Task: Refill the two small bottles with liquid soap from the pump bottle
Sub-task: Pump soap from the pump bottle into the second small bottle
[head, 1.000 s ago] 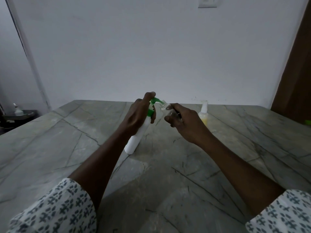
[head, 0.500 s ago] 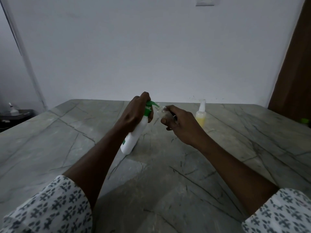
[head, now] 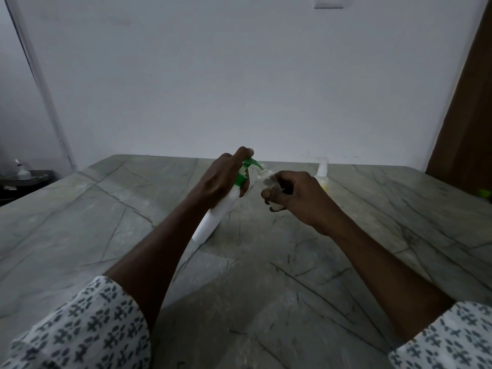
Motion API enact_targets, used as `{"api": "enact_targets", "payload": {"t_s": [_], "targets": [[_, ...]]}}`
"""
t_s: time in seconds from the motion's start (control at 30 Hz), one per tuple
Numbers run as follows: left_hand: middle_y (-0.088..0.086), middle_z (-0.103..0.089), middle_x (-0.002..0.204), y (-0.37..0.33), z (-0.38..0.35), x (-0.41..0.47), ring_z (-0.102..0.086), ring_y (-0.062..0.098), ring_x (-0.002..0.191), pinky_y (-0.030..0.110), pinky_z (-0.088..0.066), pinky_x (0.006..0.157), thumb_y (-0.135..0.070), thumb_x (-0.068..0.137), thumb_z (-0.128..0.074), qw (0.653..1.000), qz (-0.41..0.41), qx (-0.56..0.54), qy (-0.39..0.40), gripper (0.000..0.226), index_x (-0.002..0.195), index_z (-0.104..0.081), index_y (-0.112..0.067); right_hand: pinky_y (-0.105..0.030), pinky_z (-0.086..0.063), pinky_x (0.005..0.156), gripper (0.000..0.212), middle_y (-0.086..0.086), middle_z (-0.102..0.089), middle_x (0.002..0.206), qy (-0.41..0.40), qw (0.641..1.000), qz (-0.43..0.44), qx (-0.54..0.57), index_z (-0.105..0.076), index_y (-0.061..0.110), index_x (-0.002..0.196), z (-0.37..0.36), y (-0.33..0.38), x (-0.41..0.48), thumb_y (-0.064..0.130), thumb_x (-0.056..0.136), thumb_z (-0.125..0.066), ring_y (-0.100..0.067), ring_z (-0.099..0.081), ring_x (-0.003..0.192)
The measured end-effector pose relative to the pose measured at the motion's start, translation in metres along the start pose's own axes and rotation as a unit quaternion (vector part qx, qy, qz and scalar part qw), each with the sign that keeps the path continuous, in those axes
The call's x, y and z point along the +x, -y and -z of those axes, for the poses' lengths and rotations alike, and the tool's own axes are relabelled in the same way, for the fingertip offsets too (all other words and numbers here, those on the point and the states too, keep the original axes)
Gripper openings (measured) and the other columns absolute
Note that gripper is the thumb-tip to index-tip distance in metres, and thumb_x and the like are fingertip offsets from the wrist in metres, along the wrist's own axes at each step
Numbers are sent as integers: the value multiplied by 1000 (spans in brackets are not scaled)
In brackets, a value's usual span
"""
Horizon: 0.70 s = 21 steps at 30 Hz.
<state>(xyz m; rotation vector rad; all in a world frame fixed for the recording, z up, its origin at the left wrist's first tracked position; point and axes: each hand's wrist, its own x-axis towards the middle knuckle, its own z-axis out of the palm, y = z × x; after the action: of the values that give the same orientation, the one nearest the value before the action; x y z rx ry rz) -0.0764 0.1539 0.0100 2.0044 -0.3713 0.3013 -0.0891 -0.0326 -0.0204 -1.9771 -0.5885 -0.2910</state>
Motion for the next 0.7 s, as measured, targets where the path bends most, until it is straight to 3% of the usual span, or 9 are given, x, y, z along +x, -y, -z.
{"api": "enact_targets", "payload": {"t_s": [0.1, 0.3, 0.4, 0.5, 0.6, 0.7], "targets": [[13, -61, 58, -1, 0, -2, -54, 23, 52, 34, -44, 67, -47, 102, -28, 1000, 5, -27, 1, 66, 58, -57, -7, -45, -61, 77, 31, -10, -75, 91, 16, 998, -14, 53, -69, 9, 110, 2, 0, -1, 23, 83, -74, -21, -74, 80], [14, -58, 58, -1, 9, -3, -52, 24, 52, 34, -43, 63, -43, 99, -31, 998, 26, -65, -4, 58, 61, -54, -7, -30, -57, 78, 33, -6, -75, 91, 4, 998, -24, 63, -71, 9, 103, 12, -2, -2, 17, 74, -82, -19, -73, 81], [17, -57, 60, -1, 9, -5, -52, 24, 52, 30, -45, 58, -48, 100, -31, 997, 29, -73, -6, 63, 61, -54, -5, -30, -53, 79, 31, -3, -75, 94, -4, 997, -27, 66, -74, 10, 100, 16, -6, -2, 19, 71, -84, -19, -71, 87], [16, -58, 59, 0, 9, -5, -52, 24, 53, 31, -45, 60, -49, 99, -32, 998, 24, -61, -6, 63, 60, -55, -5, -33, -55, 81, 29, -10, -75, 94, 18, 996, -22, 79, -73, 6, 101, 18, -8, -2, 15, 75, -82, -23, -71, 87], [14, -59, 58, 0, 8, -4, -53, 24, 54, 34, -44, 64, -44, 99, -33, 999, 21, -49, -9, 57, 61, -56, -7, -34, -60, 81, 26, -23, -72, 98, 53, 977, -42, 203, -66, -5, 108, 14, -10, -5, 0, 82, -70, -33, -73, 89], [14, -59, 57, 1, 8, -3, -52, 25, 53, 35, -44, 65, -42, 98, -34, 999, 16, -44, -10, 55, 60, -55, -8, -36, -61, 75, 22, -27, -70, 93, 57, 975, -40, 213, -64, -6, 106, 13, -11, -5, -1, 85, -67, -38, -72, 84]]}}
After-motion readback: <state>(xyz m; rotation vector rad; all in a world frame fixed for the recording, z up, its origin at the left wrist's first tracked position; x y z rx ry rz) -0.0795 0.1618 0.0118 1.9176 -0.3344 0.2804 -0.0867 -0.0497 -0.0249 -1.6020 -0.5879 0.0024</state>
